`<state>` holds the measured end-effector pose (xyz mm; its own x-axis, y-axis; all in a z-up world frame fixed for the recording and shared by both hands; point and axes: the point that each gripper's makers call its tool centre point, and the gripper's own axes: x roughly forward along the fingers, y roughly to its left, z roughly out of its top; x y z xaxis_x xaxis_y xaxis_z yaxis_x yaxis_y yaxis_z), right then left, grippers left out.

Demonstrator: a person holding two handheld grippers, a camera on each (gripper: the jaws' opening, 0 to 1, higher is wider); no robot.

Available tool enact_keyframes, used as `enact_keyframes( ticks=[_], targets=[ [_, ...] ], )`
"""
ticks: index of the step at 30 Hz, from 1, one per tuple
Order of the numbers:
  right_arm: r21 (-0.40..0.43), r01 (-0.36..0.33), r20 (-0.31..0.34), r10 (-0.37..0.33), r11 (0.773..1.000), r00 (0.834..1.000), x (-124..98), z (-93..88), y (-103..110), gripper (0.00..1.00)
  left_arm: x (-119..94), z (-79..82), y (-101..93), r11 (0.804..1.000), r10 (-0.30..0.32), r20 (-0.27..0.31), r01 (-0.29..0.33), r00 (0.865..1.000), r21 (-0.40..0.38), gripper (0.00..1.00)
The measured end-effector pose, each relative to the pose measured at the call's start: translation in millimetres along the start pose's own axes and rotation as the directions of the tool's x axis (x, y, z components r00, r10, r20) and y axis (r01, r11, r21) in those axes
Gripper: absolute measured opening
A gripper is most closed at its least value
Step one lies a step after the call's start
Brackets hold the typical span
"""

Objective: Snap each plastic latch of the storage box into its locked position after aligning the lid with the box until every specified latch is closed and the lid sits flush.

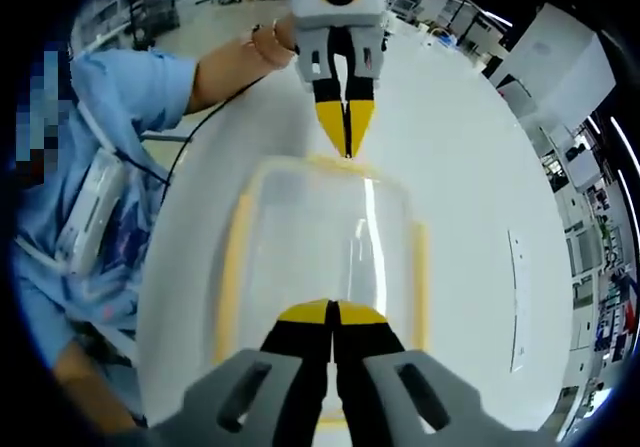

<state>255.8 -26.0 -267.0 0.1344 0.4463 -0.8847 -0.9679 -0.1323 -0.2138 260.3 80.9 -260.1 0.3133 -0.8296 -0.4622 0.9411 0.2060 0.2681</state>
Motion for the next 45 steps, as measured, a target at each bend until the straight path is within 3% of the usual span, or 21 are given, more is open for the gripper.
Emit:
enact_keyframes(
  ticks=[3,12,26,29,45],
  targets=[
    [0.004,0.007,-0.006,-0.007,1.0,1.0,0.1,0.1,0.6,0.0,4.2,-7.5,4.8,1.0,-0.008,-0.016,0.007,1.0,-0.022,0.0],
    [-0.01,0.022,-0.042,-0.022,1.0,0.999,1.2,-0.7,0.9,0.0,6.6,-4.8,-0.6,0.998,-0.042,0.011,0.042,0.999,-0.044,0.0],
    [-0.001,0.038,-0.016,-0.038,0.999,0.999,1.4,-0.7,1.0,0.0,7.6,-8.6,-2.2,0.99,-0.078,0.059,0.084,0.995,-0.11,0.0],
    [-0.019,0.039,-0.021,-0.039,0.999,0.999,1.3,0.3,0.9,0.0,13.2,-17.8,-7.9,0.988,-0.104,0.012,0.104,0.995,-0.117,0.0],
    [-0.056,0.049,-0.062,-0.052,0.997,0.997,0.9,3.4,1.2,0.0,13.5,-13.7,-8.8,0.984,-0.124,0.038,0.128,0.992,-0.12,0.0]
  ],
)
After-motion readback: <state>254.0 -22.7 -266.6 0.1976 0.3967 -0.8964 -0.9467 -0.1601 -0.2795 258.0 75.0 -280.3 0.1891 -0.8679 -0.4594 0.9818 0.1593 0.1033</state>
